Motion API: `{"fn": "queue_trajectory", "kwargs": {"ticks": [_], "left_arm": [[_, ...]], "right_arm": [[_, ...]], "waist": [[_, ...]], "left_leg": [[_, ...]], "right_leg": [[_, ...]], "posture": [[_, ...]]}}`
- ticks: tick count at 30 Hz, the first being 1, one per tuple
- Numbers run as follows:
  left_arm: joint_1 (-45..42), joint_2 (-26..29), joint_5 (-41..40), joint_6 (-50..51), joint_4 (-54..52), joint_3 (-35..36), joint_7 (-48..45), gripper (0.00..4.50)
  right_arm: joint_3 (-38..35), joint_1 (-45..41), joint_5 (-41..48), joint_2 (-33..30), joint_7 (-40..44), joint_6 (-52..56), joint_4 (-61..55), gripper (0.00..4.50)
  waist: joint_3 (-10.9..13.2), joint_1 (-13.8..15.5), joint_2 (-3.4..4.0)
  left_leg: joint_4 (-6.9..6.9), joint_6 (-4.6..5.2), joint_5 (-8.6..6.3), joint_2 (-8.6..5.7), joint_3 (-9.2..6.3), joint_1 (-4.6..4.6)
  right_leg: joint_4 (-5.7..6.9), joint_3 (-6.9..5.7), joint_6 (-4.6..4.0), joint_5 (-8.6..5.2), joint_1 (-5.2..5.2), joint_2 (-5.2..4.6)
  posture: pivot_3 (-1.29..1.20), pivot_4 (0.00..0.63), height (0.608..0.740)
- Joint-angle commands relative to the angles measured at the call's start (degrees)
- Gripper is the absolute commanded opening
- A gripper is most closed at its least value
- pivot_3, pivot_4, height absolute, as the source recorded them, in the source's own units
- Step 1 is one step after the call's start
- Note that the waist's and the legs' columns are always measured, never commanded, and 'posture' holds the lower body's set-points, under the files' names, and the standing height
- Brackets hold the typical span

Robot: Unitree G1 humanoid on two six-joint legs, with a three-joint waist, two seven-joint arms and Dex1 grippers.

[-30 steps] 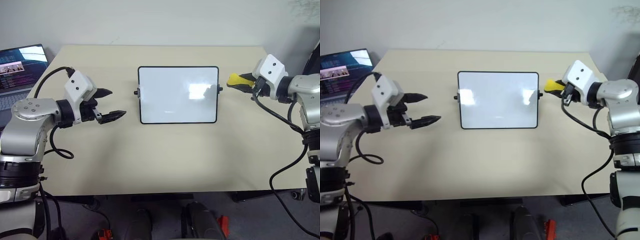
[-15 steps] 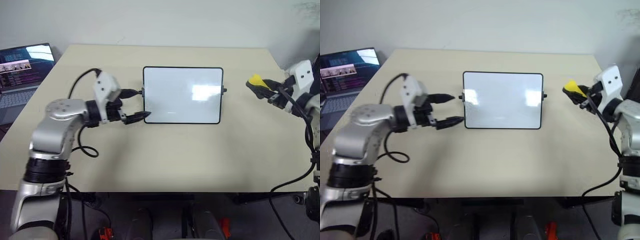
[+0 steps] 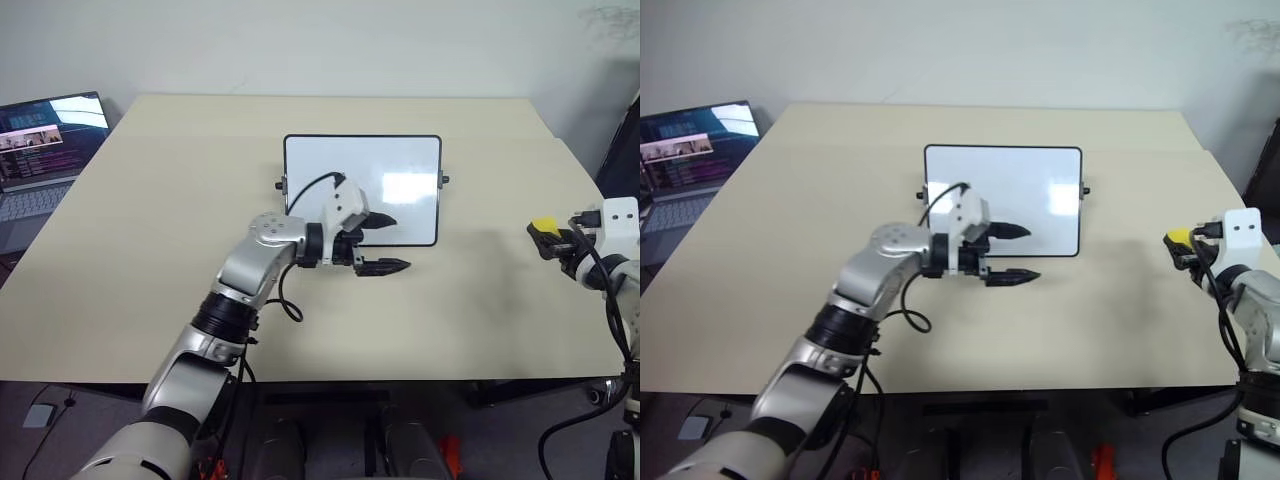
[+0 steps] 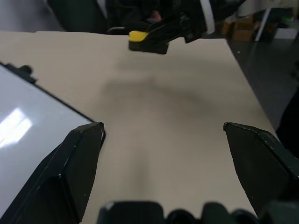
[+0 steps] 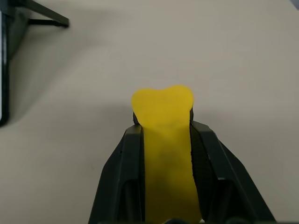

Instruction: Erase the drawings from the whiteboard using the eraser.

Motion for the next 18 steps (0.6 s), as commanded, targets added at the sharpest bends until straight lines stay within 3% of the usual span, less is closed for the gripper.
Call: {"fn": "queue_trajectory", "kwargs": {"ticks": [1, 14, 18], "left_arm": [[-2.07, -1.65, 0.93, -2.31, 1.43, -0.31, -0.77, 4.5], [0.18, -2.55, 4.2, -3.39, 1.33, -1.54, -0.62, 4.5], [0.58, -2.57, 4.28, -2.95, 0.44, -1.01, -0.42, 4.5]], "right_arm": [[-0.7, -0.11, -1.27, -0.12, -2.54, -1.44, 1.95, 0.97], [4.87, -1.72, 0.8, 4.12, -1.43, -1.17, 1.72, 0.97], [3.81, -2.98, -0.86, 1.26, -1.13, -3.41, 7.74, 0.97]], "waist": [[-0.01, -0.01, 0.01], [-0.01, -0.17, 0.03], [-0.01, -0.03, 0.03]], "left_leg": [[0.0, 0.0, 0.0, 0.0, 0.0, 0.0], [-0.01, 0.0, 0.0, -0.01, -0.01, 0.0], [-0.01, 0.0, 0.0, -0.01, -0.01, -0.03]], "right_leg": [[0.0, 0.0, 0.0, 0.0, 0.0, 0.0], [-0.02, 0.0, 0.03, 0.0, 0.01, 0.0], [-0.04, 0.0, 0.03, 0.0, 0.01, 0.0]], "posture": [[0.0, 0.15, 0.74], [0.0, 0.15, 0.74], [0.0, 0.15, 0.74]]}}
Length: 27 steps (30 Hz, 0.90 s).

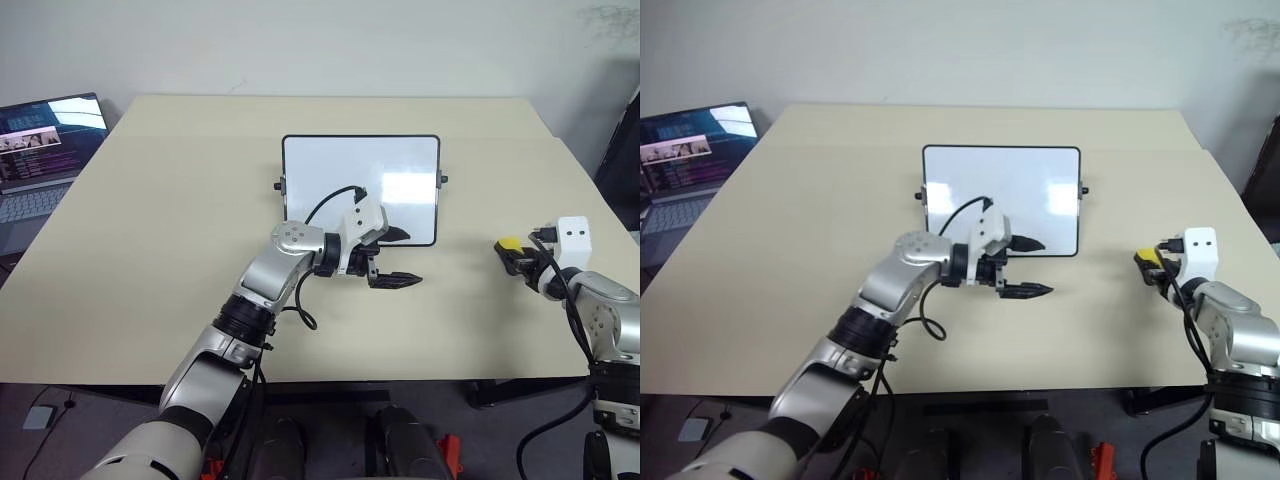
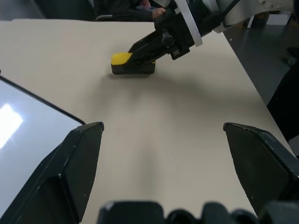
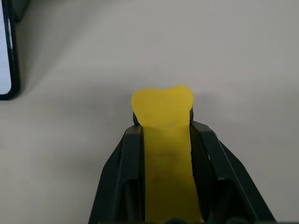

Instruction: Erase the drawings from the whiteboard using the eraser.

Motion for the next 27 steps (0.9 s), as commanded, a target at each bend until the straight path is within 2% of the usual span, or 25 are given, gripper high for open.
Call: {"fn": "queue_trajectory", "kwargs": {"ticks": [1, 7, 14, 20, 24, 27], "left_arm": [[-0.37, -0.4, 0.06, -0.48, -2.35, 0.69, 0.74, 4.5], [0.2, -2.02, 0.82, -0.67, -2.91, -0.94, 1.46, 4.5], [0.18, -2.22, 0.64, -0.03, -3.8, -0.81, 0.86, 4.5], [0.18, -2.01, 0.45, 0.62, -4.59, -0.6, 0.86, 4.5], [0.5, -1.26, 0.22, 1.25, -5.68, -0.3, 0.65, 4.5], [0.62, -0.72, -0.21, 1.75, -6.06, 0.31, 0.69, 4.5]], "right_arm": [[-2.54, -1.75, -0.87, -3.88, 0.34, -2.83, 3.55, 0.97], [-2.13, -2.87, -0.89, -8.29, 4.33, -6.86, 11.16, 0.97], [-0.17, -4.21, -0.31, -9.24, 10.58, -10.67, 17.5, 0.97], [0.15, -5.77, -1.68, -9.5, 10.23, -14.26, 21.76, 3.0], [-0.39, -5.88, -1.21, -10.24, 11.43, -13.96, 19.76, 4.43], [-0.95, -5.33, -0.94, -11.33, 12.13, -13.54, 17.1, 4.47]], "waist": [[0.0, 0.15, 0.0], [0.0, 0.26, 0.0], [-0.01, -0.32, 0.02], [-0.02, -0.21, 0.04], [-0.02, -0.23, 0.05], [-0.01, -0.25, 0.07]], "left_leg": [[0.0, 0.0, 0.0, 0.0, 0.0, 0.0], [-0.01, 0.0, 0.0, -0.01, 0.0, 0.0], [-0.01, 0.0, 0.0, -0.01, 0.01, 0.04], [0.0, 0.0, 0.0, -0.01, 0.01, 0.02], [-0.01, 0.0, 0.0, -0.01, 0.01, 0.02], [-0.01, 0.0, 0.0, -0.01, 0.01, 0.03]], "right_leg": [[0.0, 0.0, 0.0, 0.0, 0.0, 0.0], [-0.04, -0.01, 0.01, 0.0, 0.0, 0.0], [-0.01, 0.02, 0.01, 0.0, 0.01, 0.0], [-0.03, 0.02, 0.02, 0.0, 0.02, 0.0], [-0.03, 0.02, 0.02, 0.0, 0.02, 0.0], [-0.02, 0.02, 0.02, 0.0, 0.02, 0.0]], "posture": [[0.0, 0.15, 0.74], [0.0, 0.15, 0.74], [0.0, 0.15, 0.74], [0.0, 0.15, 0.74], [0.0, 0.15, 0.74], [0.0, 0.15, 0.74]]}}
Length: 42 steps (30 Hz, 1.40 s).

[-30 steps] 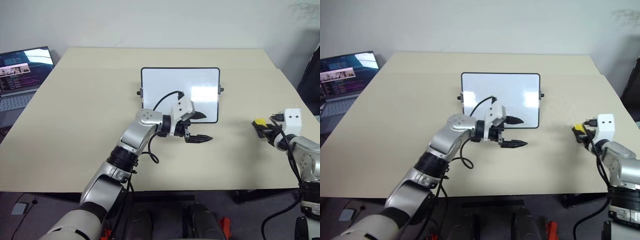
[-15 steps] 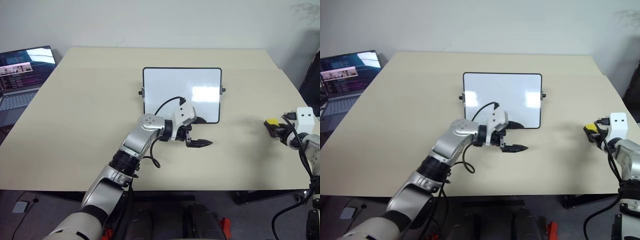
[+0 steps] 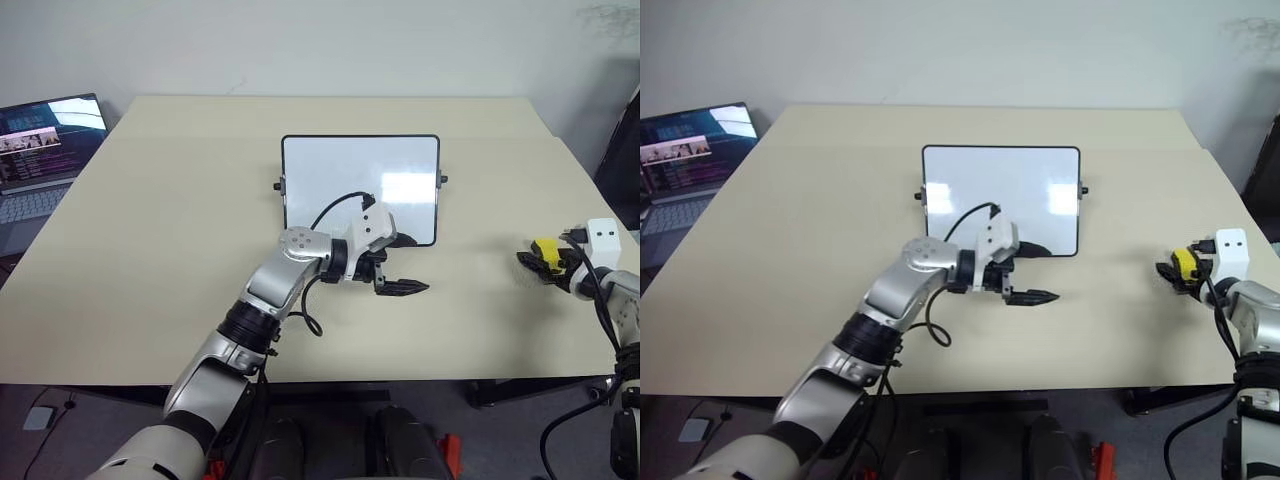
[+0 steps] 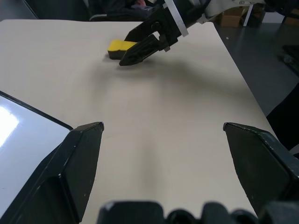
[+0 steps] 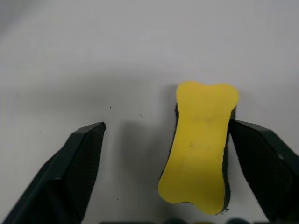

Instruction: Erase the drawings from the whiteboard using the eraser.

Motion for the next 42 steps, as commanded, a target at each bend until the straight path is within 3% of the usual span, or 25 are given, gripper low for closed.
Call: {"fn": "queue_trajectory", "kwargs": {"ticks": [1, 10, 15, 19, 25, 32, 42], "left_arm": [[-0.29, 0.46, -1.22, 0.36, -2.57, 1.6, -0.2, 4.5], [0.22, 3.0, -2.78, 1.17, -3.78, 6.82, 2.52, 4.5], [0.24, 3.76, -5.17, 0.7, -3.02, 15.87, 10.16, 4.5], [1.56, 3.5, -1.74, -8.72, 1.01, 27.55, 29.59, 4.5], [7.73, 4.47, 2.41, -17.43, -0.98, 33.22, 42.45, 4.5], [15.35, 4.43, 4.74, -21.36, 6.27, 33.24, 46.97, 4.5], [15.85, 1.9, 4.22, -21.29, 12.81, 31.23, 46.57, 4.5]], "right_arm": [[-1.64, -0.34, 0.85, -3.04, 1.13, 0.25, -5.27, 4.47], [-2.23, -0.48, 2.31, -3.8, 0.88, 3.53, -14.05, 4.47], [-1.39, -3.42, 2.53, 4.87, -6.49, 0.97, -19.44, 4.47], [1.54, -3.66, -2.91, 19.37, -18.97, -11.3, -16.03, 4.47], [-1.91, -2.23, -2.09, 25.65, -25.23, -20.7, -10.13, 4.47], [-3.17, -1.82, 0.73, 28.75, -21.63, -30.65, -1.99, 4.47], [-2.05, -2.37, 0.76, 29.33, -20.52, -33.95, 2.31, 4.47]], "waist": [[0.0, 0.01, 0.01], [0.02, -0.07, 0.05], [0.01, -0.33, 0.06], [-0.02, -0.2, -0.01], [0.02, 1.77, 0.06], [-0.01, 1.9, 0.04], [-0.01, 1.53, 0.05]], "left_leg": [[0.0, 0.0, 0.0, 0.0, 0.0, 0.0], [0.0, 0.0, 0.0, 0.0, 0.0, 0.0], [0.01, 0.0, 0.0, 0.02, -0.01, 0.06], [0.01, 0.0, 0.0, 0.04, -0.06, 0.04], [-0.04, -0.03, -0.01, -0.09, -0.05, -0.1], [-0.03, -0.03, -0.01, -0.08, -0.09, -0.01], [-0.03, -0.03, -0.01, -0.06, -0.09, 0.01]], "right_leg": [[0.0, 0.0, 0.0, 0.0, 0.0, 0.0], [0.01, 0.01, 0.0, 0.0, 0.0, 0.0], [0.06, 0.0, 0.0, 0.01, 0.0, 0.01], [0.02, -0.04, 0.01, 0.02, 0.01, 0.01], [-0.08, -0.05, -0.26, 0.19, -0.06, -0.16], [-0.06, -0.13, -0.26, 0.18, 0.04, -0.13], [-0.03, -0.12, -0.25, 0.19, 0.03, -0.1]], "posture": [[0.0, 0.15, 0.74], [0.0, 0.15, 0.74], [0.0, 0.15, 0.74], [0.0, 0.15, 0.74], [0.0, 0.15, 0.74], [0.0, 0.15, 0.74], [0.0, 0.15, 0.74]]}}
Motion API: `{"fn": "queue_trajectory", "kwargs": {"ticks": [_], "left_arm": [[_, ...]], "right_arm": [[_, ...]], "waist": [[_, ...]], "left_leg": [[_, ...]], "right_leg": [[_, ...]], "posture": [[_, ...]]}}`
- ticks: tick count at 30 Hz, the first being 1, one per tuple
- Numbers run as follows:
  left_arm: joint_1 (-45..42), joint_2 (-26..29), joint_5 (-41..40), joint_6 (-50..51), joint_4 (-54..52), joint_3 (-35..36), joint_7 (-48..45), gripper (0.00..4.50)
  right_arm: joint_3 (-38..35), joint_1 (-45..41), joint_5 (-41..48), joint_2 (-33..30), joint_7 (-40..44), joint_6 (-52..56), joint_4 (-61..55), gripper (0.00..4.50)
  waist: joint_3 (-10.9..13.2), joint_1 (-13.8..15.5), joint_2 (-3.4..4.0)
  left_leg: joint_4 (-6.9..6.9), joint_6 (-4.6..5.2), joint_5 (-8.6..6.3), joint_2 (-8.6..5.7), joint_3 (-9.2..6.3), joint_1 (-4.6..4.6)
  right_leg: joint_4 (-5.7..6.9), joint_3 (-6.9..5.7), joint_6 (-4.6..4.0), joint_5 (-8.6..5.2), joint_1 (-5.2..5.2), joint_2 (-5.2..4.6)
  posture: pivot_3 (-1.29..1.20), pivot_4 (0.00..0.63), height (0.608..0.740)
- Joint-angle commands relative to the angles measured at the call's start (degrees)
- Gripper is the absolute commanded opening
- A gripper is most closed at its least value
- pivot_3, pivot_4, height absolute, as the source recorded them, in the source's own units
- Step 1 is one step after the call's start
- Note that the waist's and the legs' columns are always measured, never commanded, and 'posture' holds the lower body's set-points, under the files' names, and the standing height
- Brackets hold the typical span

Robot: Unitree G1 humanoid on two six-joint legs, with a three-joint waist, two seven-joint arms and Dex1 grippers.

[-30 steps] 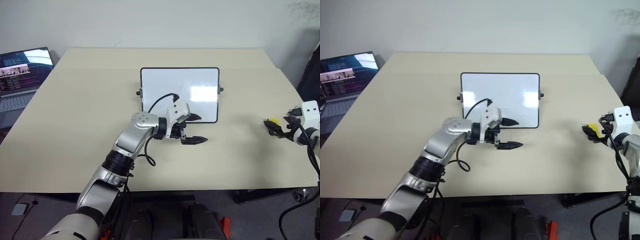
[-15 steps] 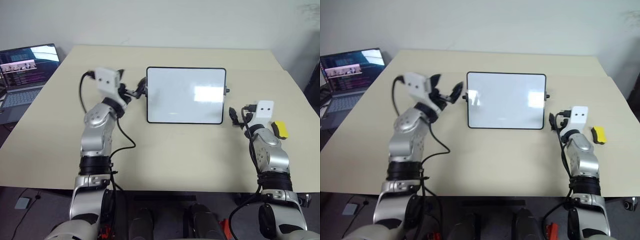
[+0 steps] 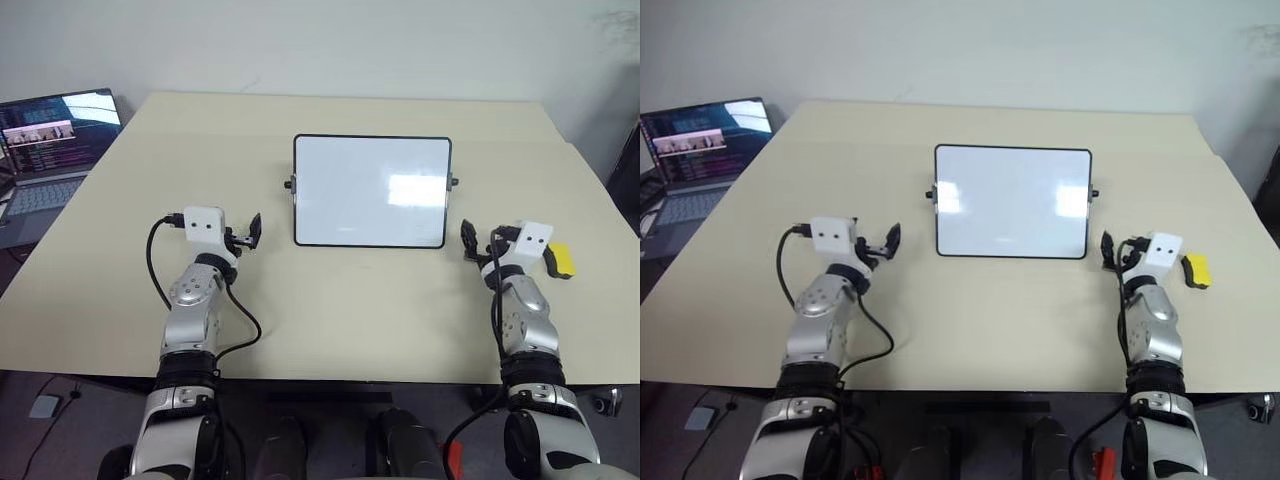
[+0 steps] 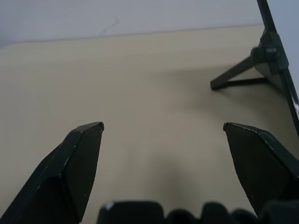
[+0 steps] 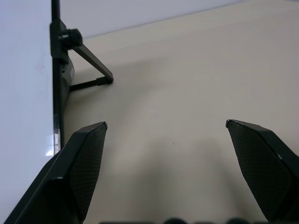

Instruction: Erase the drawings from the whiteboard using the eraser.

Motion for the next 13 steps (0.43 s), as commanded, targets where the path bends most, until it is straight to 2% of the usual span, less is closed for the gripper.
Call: {"fn": "queue_trajectory", "kwargs": {"ticks": [1, 13], "left_arm": [[-0.98, -0.94, 0.16, -2.26, 1.66, -1.01, 0.59, 4.5], [-1.73, -3.01, -0.16, -5.05, 3.87, -1.4, 1.93, 4.5]], "right_arm": [[0.4, -0.77, 0.01, 0.07, 0.37, -2.36, -0.19, 4.47], [1.01, -0.27, 0.41, 0.55, 1.26, -3.22, 0.26, 4.47]], "waist": [[0.0, -0.03, 0.0], [0.0, -0.07, 0.0]], "left_leg": [[0.0, 0.0, 0.0, 0.0, 0.0, 0.0], [0.0, 0.0, 0.0, 0.0, 0.0, 0.0]], "right_leg": [[0.0, 0.0, 0.0, 0.0, 0.0, 0.0], [0.0, 0.0, 0.01, 0.0, 0.0, 0.0]], "posture": [[0.0, 0.15, 0.74], [0.0, 0.15, 0.74]]}}
